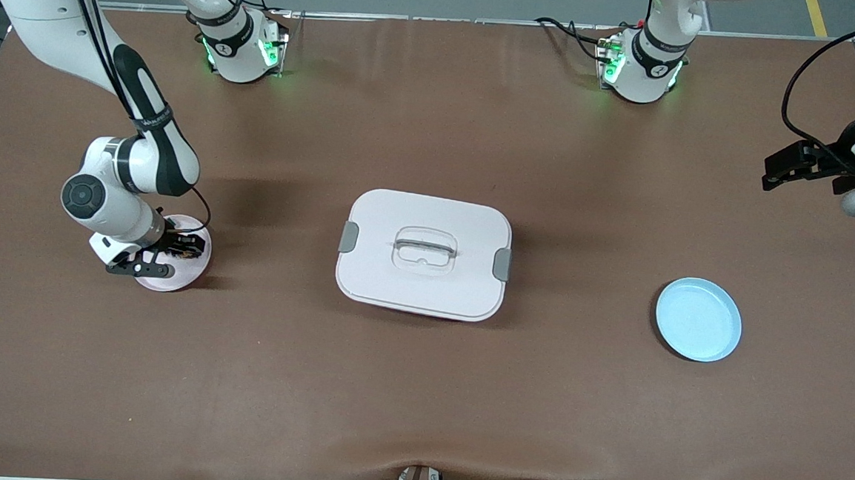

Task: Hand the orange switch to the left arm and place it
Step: 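Close the right gripper on the orange-and-black switch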

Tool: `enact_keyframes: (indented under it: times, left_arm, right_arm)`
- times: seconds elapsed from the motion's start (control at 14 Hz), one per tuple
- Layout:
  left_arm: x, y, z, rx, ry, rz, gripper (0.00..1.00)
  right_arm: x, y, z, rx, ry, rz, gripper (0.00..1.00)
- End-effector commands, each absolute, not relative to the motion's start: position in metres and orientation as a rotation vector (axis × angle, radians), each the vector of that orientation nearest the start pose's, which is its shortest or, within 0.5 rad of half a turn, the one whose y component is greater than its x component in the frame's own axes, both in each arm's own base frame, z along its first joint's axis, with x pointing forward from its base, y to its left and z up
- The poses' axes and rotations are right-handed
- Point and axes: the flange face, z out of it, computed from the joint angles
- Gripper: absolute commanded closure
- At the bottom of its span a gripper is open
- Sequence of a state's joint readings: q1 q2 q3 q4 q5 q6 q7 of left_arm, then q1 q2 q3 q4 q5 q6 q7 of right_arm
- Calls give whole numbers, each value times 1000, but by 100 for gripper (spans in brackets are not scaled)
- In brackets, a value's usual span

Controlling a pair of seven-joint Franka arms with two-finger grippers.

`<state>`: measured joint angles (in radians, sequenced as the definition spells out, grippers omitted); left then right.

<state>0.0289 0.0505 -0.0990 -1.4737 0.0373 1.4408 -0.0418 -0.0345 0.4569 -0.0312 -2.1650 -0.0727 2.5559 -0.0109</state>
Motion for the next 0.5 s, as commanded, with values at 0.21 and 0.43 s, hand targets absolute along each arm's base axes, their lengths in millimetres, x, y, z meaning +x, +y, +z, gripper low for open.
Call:
enact_keyframes:
  times: [0.21,0.43]
  left_arm:
    - [557,-33,636,-3105,29,94,0]
    - [546,-31,646,-3102,29,99,0]
  right_arm:
    - [575,-37,261,-3197,-73,199,87]
    - [583,-19,329,-3199,-80,298,87]
